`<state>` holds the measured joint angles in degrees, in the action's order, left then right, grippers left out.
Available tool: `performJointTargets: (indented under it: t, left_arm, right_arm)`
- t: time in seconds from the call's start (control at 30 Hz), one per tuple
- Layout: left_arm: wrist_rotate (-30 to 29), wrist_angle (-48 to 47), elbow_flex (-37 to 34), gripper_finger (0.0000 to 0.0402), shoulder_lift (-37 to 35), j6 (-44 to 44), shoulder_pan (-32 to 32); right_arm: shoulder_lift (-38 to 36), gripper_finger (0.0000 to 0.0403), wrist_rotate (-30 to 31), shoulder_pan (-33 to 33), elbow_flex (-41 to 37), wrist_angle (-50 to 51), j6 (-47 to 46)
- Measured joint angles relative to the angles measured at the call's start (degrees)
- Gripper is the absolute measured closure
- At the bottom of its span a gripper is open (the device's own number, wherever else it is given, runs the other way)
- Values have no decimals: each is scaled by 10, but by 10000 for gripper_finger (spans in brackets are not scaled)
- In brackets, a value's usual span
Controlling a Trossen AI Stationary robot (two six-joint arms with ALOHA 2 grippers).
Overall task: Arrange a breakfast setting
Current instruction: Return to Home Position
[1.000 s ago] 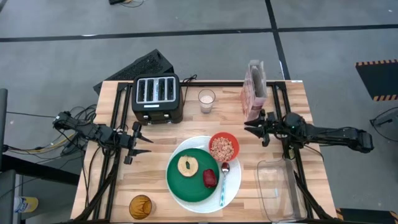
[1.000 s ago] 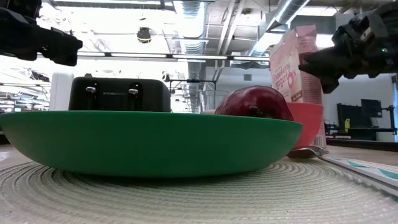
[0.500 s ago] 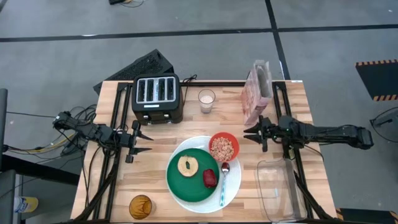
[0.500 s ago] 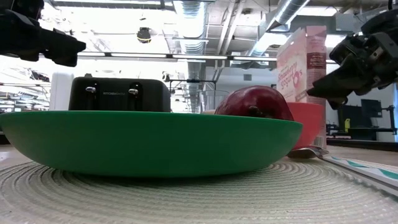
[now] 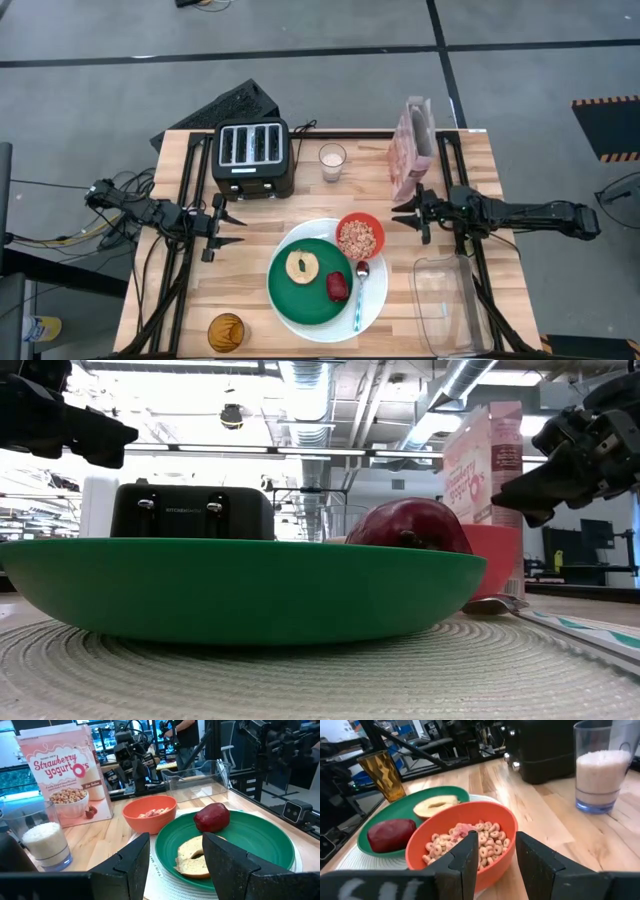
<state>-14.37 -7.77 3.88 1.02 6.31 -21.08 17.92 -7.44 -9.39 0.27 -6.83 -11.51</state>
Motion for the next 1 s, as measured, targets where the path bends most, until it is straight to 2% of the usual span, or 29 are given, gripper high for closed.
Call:
performJointTargets:
  t: [0.23, 0.53, 1.0]
  left_arm:
    - [0, 0, 0, 231, 0, -1, 0]
    - [0, 0, 0, 231, 0, -1, 0]
    - [0, 0, 0, 231, 0, -1, 0]
  right_arm:
    - [0, 250, 0, 0, 0, 30, -4]
    - [0, 250, 0, 0, 0, 34, -142]
    - [0, 250, 0, 0, 0, 34, -145]
